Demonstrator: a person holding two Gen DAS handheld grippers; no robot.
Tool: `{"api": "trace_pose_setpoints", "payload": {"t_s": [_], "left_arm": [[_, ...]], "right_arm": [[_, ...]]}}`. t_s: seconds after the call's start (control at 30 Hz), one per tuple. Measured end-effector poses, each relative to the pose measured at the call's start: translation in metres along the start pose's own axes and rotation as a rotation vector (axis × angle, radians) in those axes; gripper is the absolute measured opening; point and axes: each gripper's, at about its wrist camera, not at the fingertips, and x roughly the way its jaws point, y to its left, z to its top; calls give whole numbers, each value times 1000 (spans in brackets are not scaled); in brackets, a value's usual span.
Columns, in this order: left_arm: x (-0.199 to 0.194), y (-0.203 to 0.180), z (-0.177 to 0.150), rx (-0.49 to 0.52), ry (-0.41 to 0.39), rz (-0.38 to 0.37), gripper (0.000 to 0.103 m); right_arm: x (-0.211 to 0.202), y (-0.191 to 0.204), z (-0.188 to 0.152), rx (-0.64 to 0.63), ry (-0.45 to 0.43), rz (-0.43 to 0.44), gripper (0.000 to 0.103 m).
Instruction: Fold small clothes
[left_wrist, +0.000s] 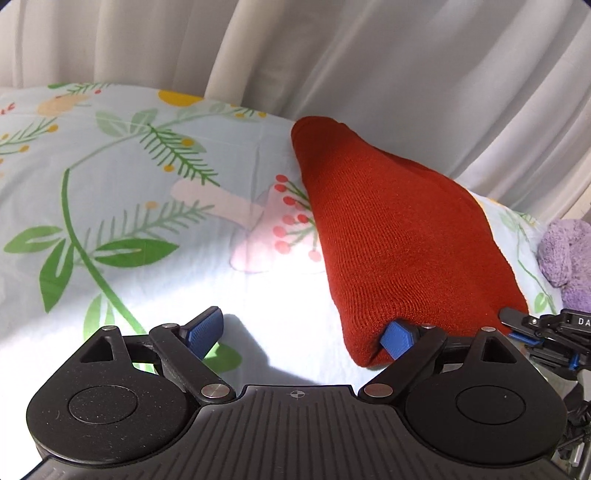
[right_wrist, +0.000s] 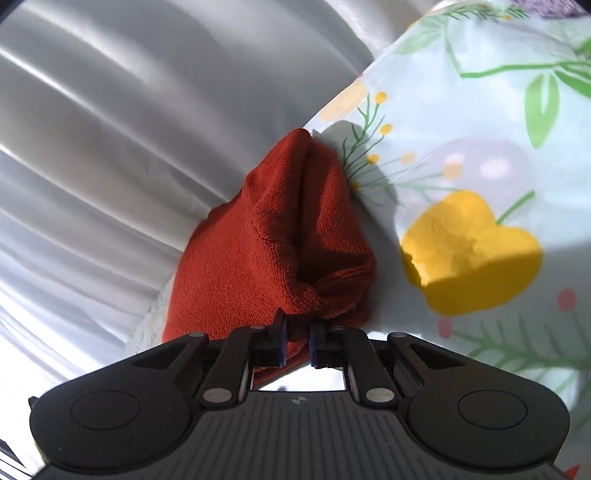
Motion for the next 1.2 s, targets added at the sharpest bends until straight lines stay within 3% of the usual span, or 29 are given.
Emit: {"api": "trace_pose_setpoints", "payload": {"t_s": [0.13,0.2,0.33,0.47,0.67,0.83,1.0,1.1,1.2], "left_arm": [[-6,8,5,-8,52,-50,93],[-14,14,9,-19,74,-96,93],[-32,29,26,-55,19,-161,98],[-14,35,54,-144,3,-316,100],[51,26,83,-244,110,-453,100],[87,23,88,-312,190,-446,100],[99,23,90,-362,191,-484,98],[101,17,91,-341,192,-472,93],[103,14,91,-333,195,-463,85]], "right_arm": [[-5,4,6,-83,31,-20,14],[-16,8,12,-134,-6,-50,36],[-32,0,31,-123,-84,-69,50],[-20,-16,62,-48,-58,71,69],[46,-31,103,60,127,170,69],[77,-29,114,57,221,219,68],[95,-16,118,28,268,239,68],[102,-10,119,7,279,221,54],[108,-7,120,-5,277,218,46]]}}
